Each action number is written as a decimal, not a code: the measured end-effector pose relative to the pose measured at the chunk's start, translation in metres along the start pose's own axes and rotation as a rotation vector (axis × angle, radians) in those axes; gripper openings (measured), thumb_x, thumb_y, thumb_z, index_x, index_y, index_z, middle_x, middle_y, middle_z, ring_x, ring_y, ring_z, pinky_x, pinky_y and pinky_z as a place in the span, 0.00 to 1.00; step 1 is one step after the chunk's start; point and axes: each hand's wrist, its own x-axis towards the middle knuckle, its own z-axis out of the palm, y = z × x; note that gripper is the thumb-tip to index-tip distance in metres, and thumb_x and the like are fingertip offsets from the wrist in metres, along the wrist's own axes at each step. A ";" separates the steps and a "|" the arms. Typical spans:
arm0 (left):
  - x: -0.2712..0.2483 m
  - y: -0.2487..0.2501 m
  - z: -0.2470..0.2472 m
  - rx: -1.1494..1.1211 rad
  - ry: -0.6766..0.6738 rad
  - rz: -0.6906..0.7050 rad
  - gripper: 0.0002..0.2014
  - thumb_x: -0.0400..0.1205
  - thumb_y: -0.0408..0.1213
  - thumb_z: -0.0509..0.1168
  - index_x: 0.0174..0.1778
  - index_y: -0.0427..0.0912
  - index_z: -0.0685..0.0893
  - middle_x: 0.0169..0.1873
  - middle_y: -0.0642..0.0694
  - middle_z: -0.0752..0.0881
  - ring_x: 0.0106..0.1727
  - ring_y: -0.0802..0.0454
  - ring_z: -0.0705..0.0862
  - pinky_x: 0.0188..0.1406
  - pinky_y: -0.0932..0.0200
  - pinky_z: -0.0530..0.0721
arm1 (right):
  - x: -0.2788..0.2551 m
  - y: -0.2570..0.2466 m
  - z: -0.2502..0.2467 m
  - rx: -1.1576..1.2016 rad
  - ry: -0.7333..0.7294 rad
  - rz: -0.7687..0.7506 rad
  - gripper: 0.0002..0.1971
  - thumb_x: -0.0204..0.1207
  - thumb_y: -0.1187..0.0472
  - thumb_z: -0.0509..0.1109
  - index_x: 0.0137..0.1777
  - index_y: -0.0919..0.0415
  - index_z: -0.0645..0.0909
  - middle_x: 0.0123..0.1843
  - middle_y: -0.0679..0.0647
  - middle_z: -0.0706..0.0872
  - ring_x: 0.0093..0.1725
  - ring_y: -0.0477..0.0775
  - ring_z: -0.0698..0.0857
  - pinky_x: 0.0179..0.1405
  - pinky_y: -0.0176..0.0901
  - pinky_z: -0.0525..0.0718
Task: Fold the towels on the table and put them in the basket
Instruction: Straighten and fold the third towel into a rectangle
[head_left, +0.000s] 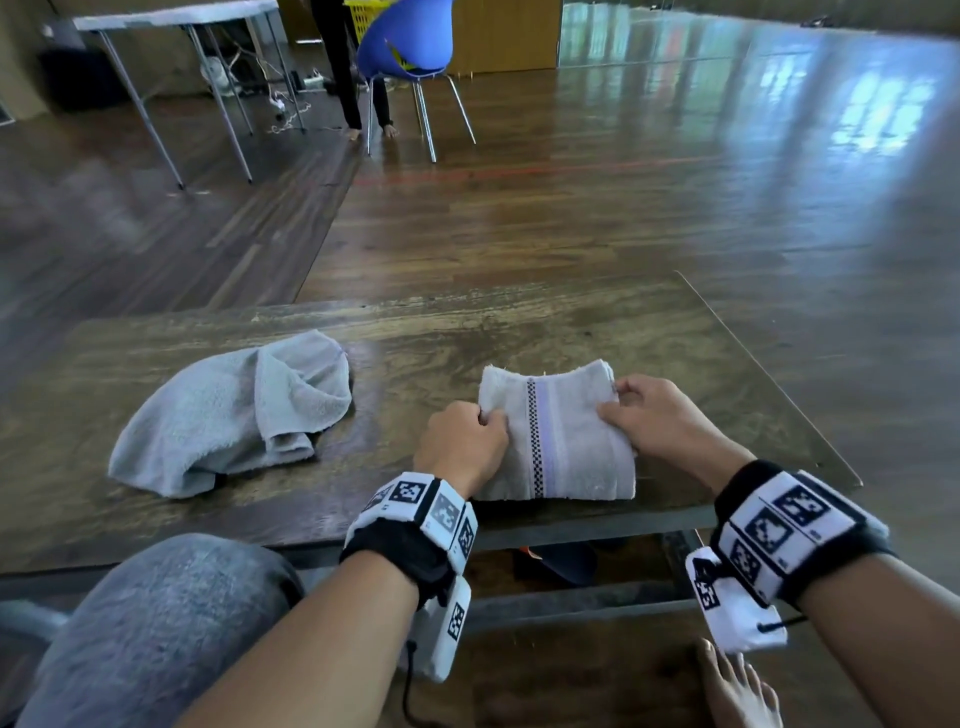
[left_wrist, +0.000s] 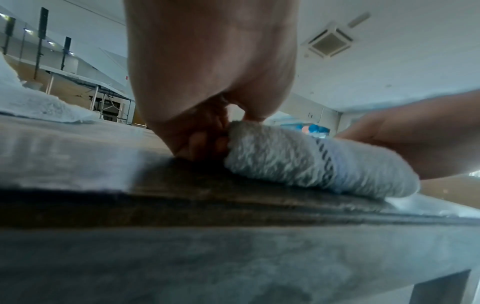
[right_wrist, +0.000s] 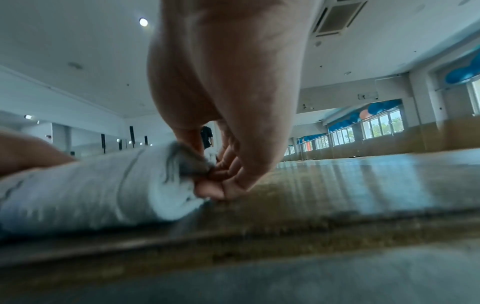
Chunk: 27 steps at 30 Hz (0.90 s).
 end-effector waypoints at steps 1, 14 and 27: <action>0.002 0.000 0.002 0.041 0.005 -0.005 0.22 0.84 0.47 0.59 0.26 0.41 0.76 0.26 0.45 0.80 0.32 0.43 0.81 0.34 0.52 0.79 | 0.002 0.002 0.004 -0.044 0.006 0.018 0.06 0.81 0.55 0.70 0.49 0.57 0.83 0.42 0.50 0.89 0.38 0.48 0.89 0.30 0.39 0.81; 0.007 0.009 0.009 0.270 0.032 0.000 0.24 0.89 0.52 0.50 0.33 0.42 0.77 0.34 0.44 0.83 0.40 0.41 0.84 0.40 0.51 0.79 | 0.011 0.000 0.015 -0.141 0.051 0.114 0.12 0.83 0.48 0.64 0.47 0.57 0.73 0.48 0.54 0.82 0.40 0.51 0.80 0.30 0.43 0.73; 0.011 0.018 -0.010 0.147 0.134 0.014 0.09 0.81 0.37 0.64 0.55 0.44 0.73 0.50 0.47 0.80 0.51 0.46 0.80 0.45 0.50 0.77 | -0.014 -0.009 0.009 -0.560 0.022 -0.115 0.15 0.78 0.43 0.61 0.62 0.44 0.73 0.65 0.44 0.78 0.62 0.54 0.80 0.48 0.52 0.76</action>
